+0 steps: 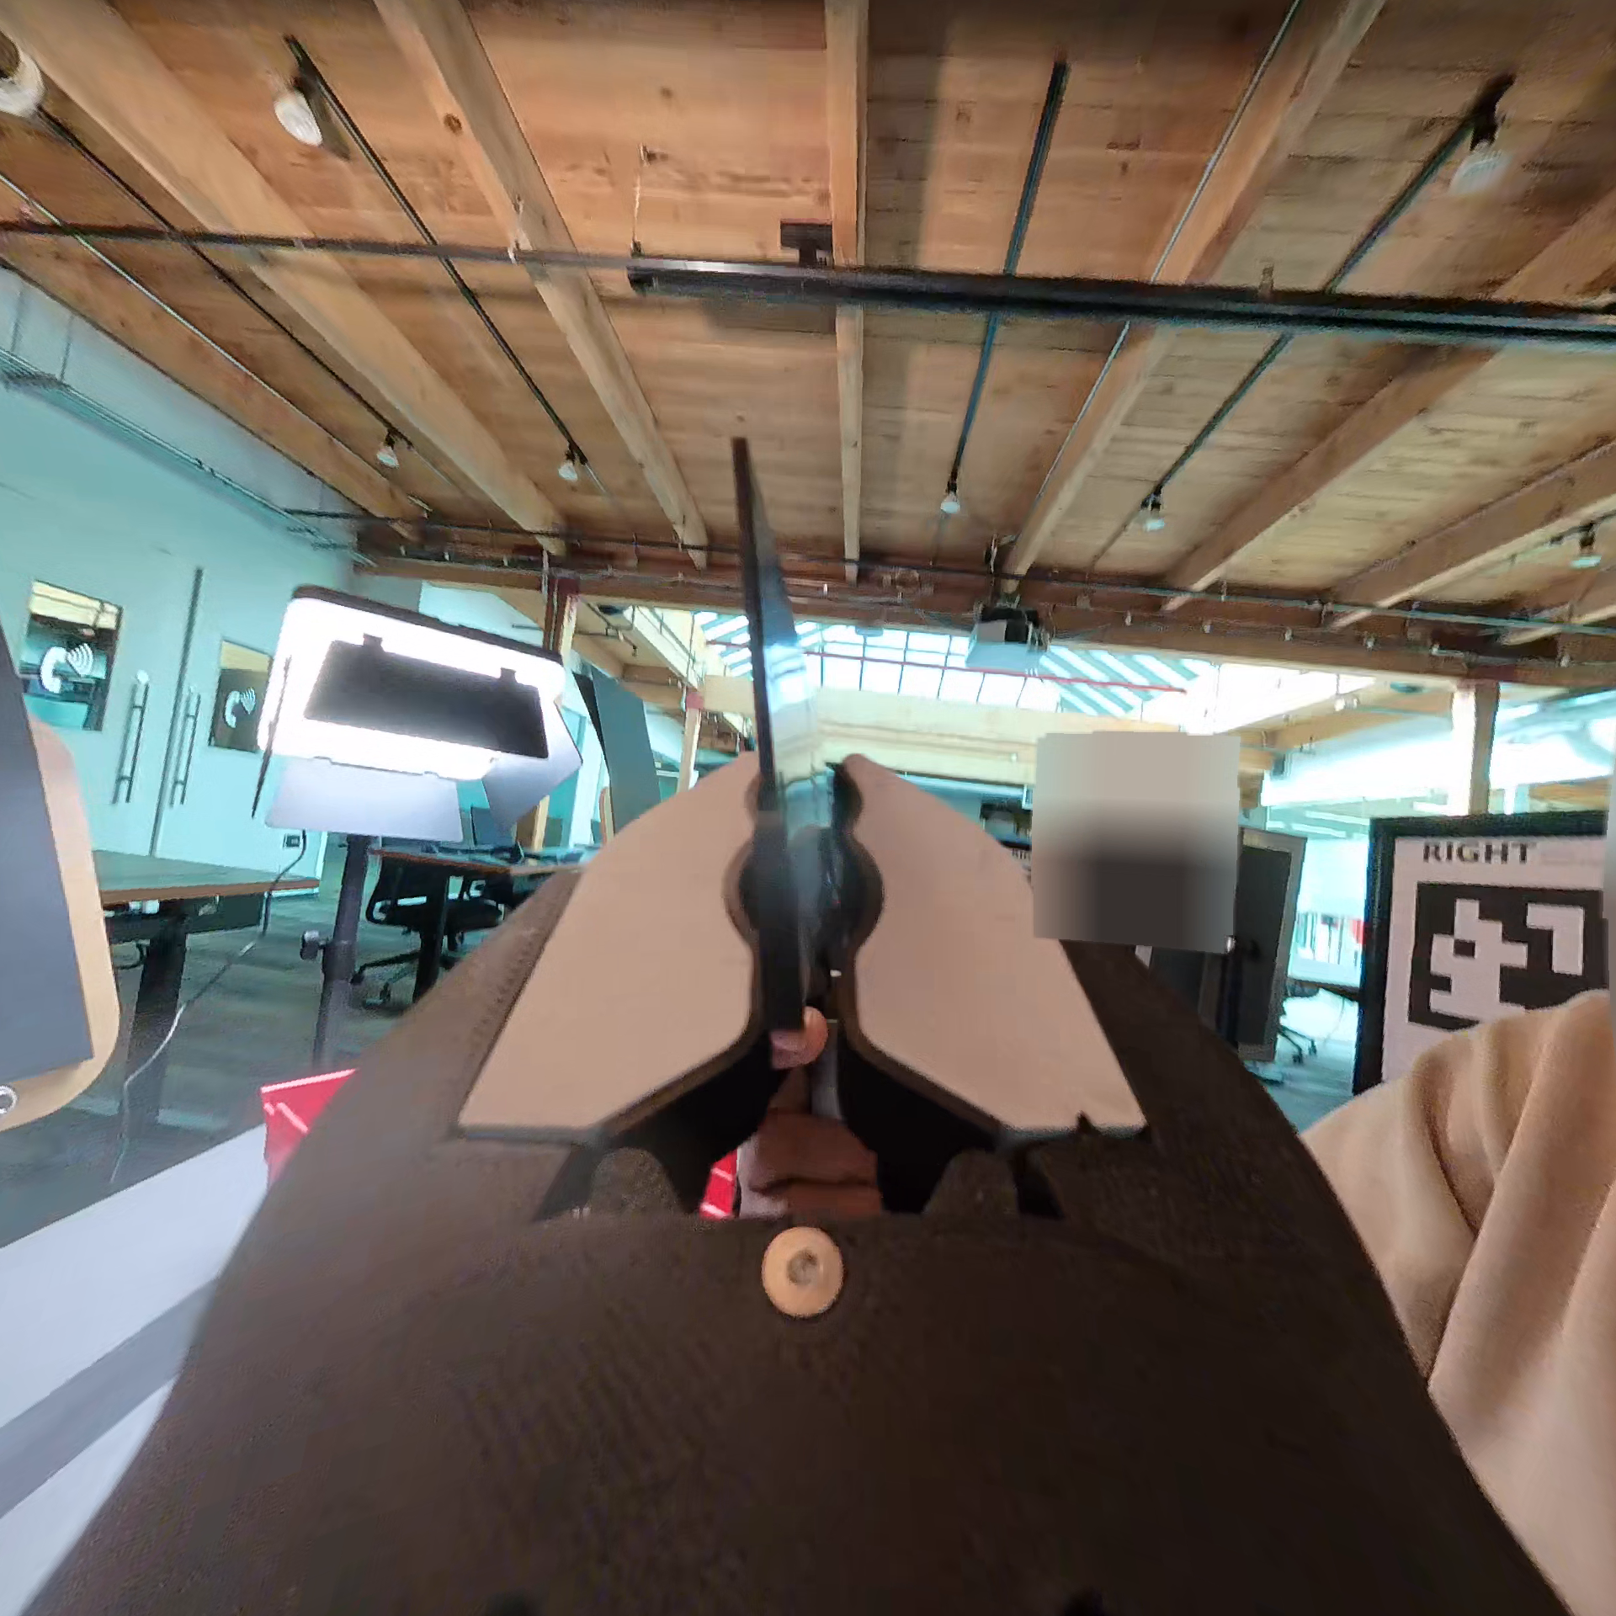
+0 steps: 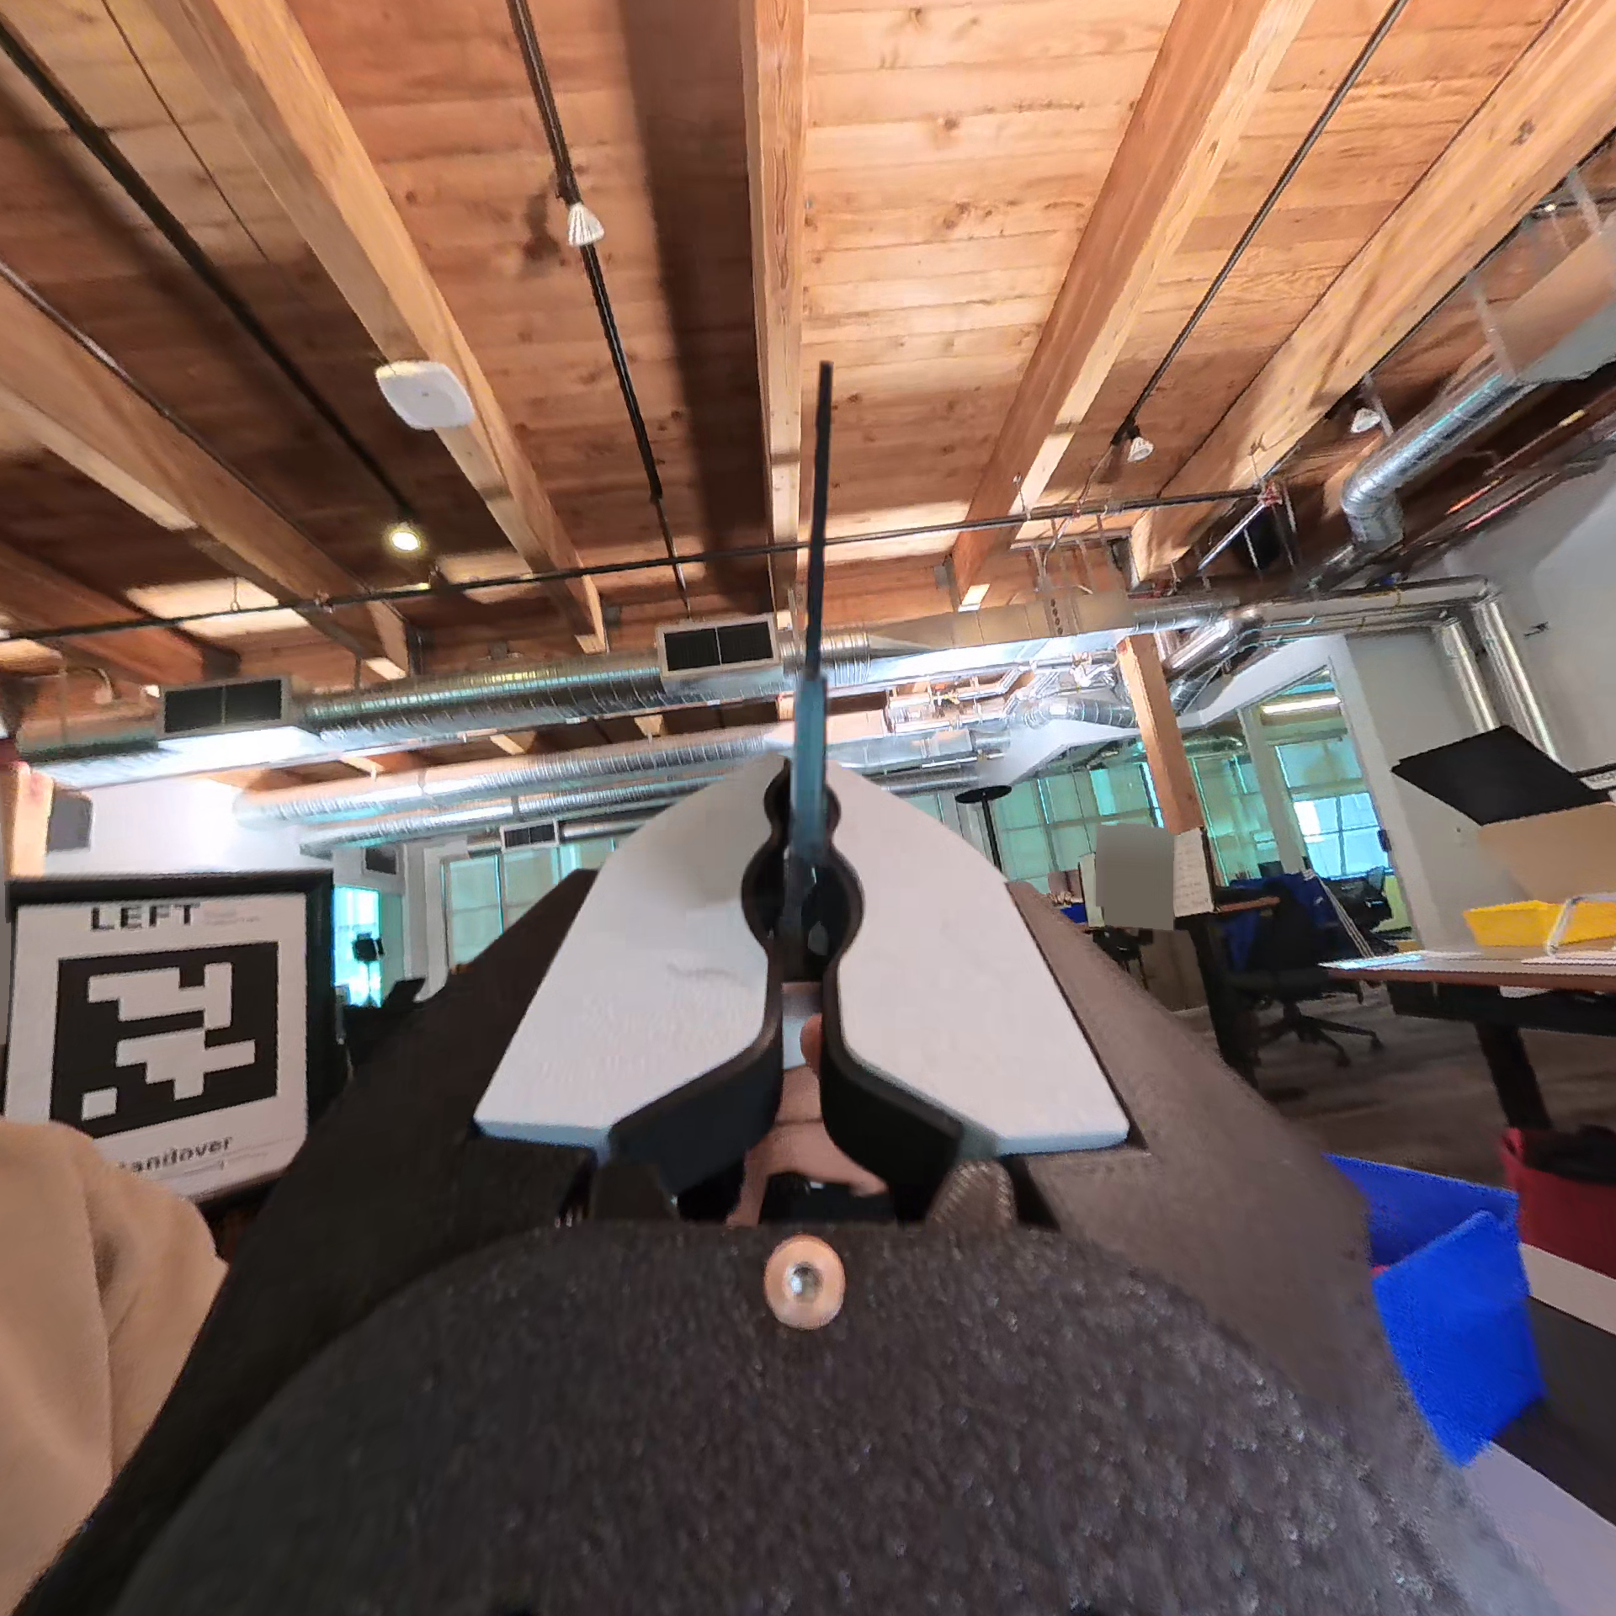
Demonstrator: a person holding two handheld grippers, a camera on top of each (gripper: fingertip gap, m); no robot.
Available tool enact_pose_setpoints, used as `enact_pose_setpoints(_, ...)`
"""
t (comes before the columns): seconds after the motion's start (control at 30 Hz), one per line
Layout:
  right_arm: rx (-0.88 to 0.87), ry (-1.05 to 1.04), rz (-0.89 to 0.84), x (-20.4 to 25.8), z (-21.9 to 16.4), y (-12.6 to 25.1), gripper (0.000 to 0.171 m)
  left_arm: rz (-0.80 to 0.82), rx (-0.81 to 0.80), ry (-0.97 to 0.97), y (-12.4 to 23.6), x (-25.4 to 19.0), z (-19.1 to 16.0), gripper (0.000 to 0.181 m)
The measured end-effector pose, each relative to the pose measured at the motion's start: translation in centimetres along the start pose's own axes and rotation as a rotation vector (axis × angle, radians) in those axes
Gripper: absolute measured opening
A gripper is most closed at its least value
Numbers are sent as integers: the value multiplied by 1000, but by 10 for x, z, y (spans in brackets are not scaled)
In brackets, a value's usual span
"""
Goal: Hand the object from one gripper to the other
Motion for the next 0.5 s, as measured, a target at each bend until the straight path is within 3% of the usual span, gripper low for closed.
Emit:
enact_pose_setpoints(0.03, -5, -15, -10, -1, -4, 0, 2, 3, 17, -5, -2, 0, -3, 4)
enact_pose_setpoints(0.13, 53, -30, -51, -10, -10, 0, 4, 87, 83, -11, 0, 6, 0, 4)
enact_pose_setpoints(0.23, 189, 116, -147, -31, -1, 10, 19, 188, 102, 1, 11, 16, 12, 3)
enact_pose_setpoints(0.3, 336, 350, -217, -43, 12, 20, 34, 263, 150, -15, 19, 25, 18, 3)
enact_pose_setpoints(0.43, 842, 1044, -343, -51, 16, 37, 57, 300, 194, 0, 27, 34, 21, 3)
enact_pose_setpoints(0.5, 1048, 1223, -351, -53, 4, 41, 70, 300, 207, 0, 26, 37, 15, 3)
Point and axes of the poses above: each gripper's, where its closed fingertips meet, y back along the fingers, z out of its top, x = y × z across the jaws, the point moved 6 cm from there along y, back along the fingers, and after that the axes turned 5 degrees about y, right-handed, at the moved point
